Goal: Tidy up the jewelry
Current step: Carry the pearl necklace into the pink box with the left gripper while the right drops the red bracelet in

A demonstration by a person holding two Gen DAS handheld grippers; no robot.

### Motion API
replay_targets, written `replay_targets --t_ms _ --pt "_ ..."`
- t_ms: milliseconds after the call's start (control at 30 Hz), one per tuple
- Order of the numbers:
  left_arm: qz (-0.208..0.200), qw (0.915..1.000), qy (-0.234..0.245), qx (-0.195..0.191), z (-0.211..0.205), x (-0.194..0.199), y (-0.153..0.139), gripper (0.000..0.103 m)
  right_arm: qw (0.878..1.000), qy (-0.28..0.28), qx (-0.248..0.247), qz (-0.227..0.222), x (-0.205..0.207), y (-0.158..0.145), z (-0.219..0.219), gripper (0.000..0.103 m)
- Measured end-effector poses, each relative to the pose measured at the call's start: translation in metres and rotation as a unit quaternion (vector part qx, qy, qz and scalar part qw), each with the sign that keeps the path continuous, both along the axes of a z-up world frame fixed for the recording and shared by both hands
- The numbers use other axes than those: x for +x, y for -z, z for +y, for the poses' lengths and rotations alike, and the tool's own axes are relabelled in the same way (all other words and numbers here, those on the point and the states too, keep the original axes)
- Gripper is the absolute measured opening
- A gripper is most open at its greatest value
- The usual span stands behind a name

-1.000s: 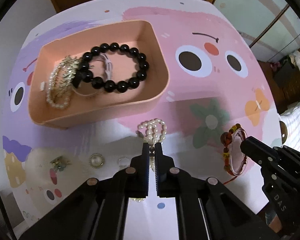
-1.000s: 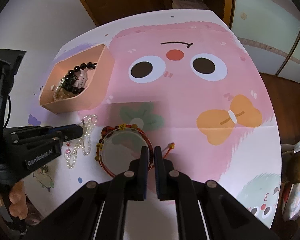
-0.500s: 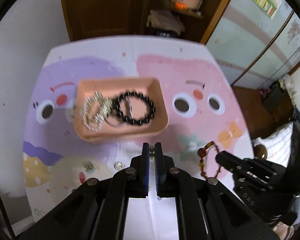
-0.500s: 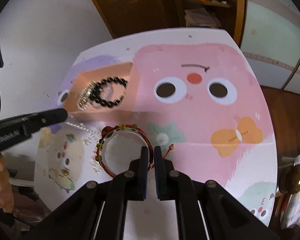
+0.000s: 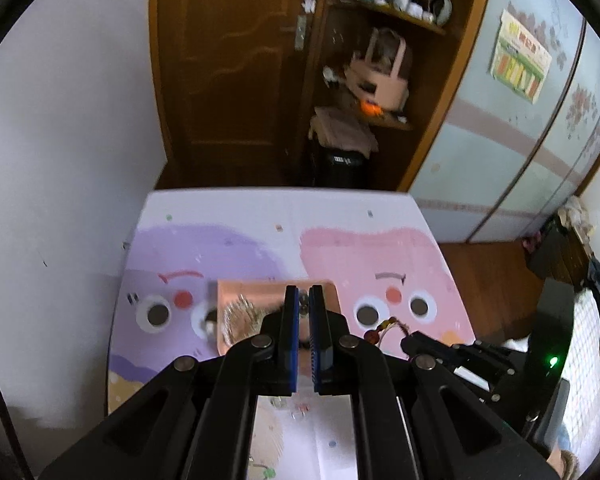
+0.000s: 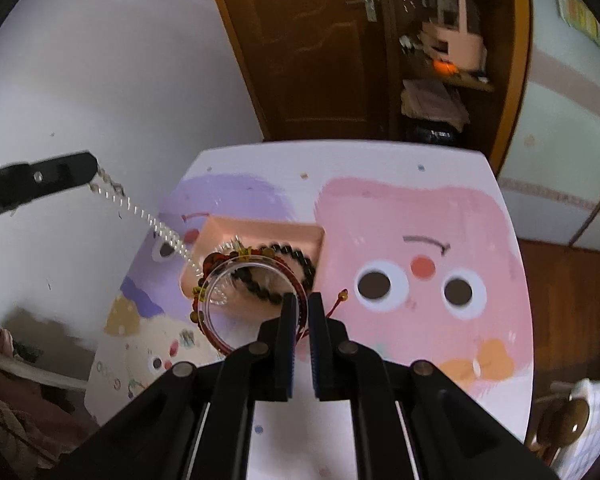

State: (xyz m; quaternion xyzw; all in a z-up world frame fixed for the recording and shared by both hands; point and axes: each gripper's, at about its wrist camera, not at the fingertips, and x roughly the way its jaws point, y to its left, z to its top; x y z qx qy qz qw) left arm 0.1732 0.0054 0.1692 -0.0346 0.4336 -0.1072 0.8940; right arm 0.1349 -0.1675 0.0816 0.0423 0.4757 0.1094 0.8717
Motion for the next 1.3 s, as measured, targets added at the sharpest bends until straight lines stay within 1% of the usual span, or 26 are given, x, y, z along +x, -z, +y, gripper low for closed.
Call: replay_targets --t_ms 100,200,400,467,533,667,833,900,967,1033,1133,1200,1267,1300 --pt "-0.007 0.9999 -0.009 -0.003 0.005 0.007 -0.003 0.003 1.000 -0.004 -0.006 -0.010 0.012 -0.004 0.010 0.006" --pt "0.002 0.9999 -0.015 0.002 0.006 0.015 0.008 0.003 1.000 -0.005 -0.009 -0.011 0.024 -0.001 0.018 0.006" --pt "0.046 0.9985 -0.024 0.018 0.006 0.031 0.061 0.003 1.000 0.002 -0.006 0.012 0.046 0.023 0.026 0.006" --pt "0.055 0.9973 -0.031 0.037 0.004 0.035 0.083 0.003 1.000 0.005 0.000 0.024 0.053 0.033 0.027 0.006" --pt "0.070 0.9959 -0.035 0.046 0.004 0.041 0.103 0.003 0.999 0.009 0.002 0.034 0.057 0.042 0.028 0.006" --pt "0.113 0.9918 -0.040 0.044 0.007 0.051 0.149 0.003 0.998 0.017 0.009 0.056 0.065 0.062 0.029 0.006" --pt "0.142 0.9880 -0.043 0.043 0.011 0.054 0.184 0.003 0.997 0.025 0.010 0.078 0.070 0.084 0.028 0.006" --pt "0.149 0.9869 -0.043 0.045 0.012 0.053 0.191 0.007 0.996 0.028 0.012 0.084 0.071 0.090 0.027 0.006" --pt "0.153 0.9864 -0.045 0.041 0.015 0.050 0.195 0.016 0.995 0.031 0.018 0.092 0.073 0.097 0.026 0.006" --pt "0.153 0.9862 -0.049 0.041 0.016 0.050 0.199 0.022 0.994 0.033 0.022 0.098 0.076 0.102 0.025 0.006" --pt "0.149 0.9866 -0.055 0.037 0.022 0.045 0.197 0.025 0.994 0.035 0.022 0.103 0.080 0.110 0.026 0.006" --pt "0.146 0.9870 -0.060 0.033 0.026 0.041 0.196 0.029 0.994 0.036 0.024 0.105 0.082 0.114 0.028 0.006" --pt "0.138 0.9876 -0.068 0.030 0.031 0.034 0.194 0.037 0.994 0.039 0.024 0.104 0.085 0.117 0.029 0.006" --pt "0.135 0.9878 -0.071 0.030 0.033 0.032 0.192 0.039 0.994 0.039 0.023 0.104 0.087 0.119 0.030 0.006"
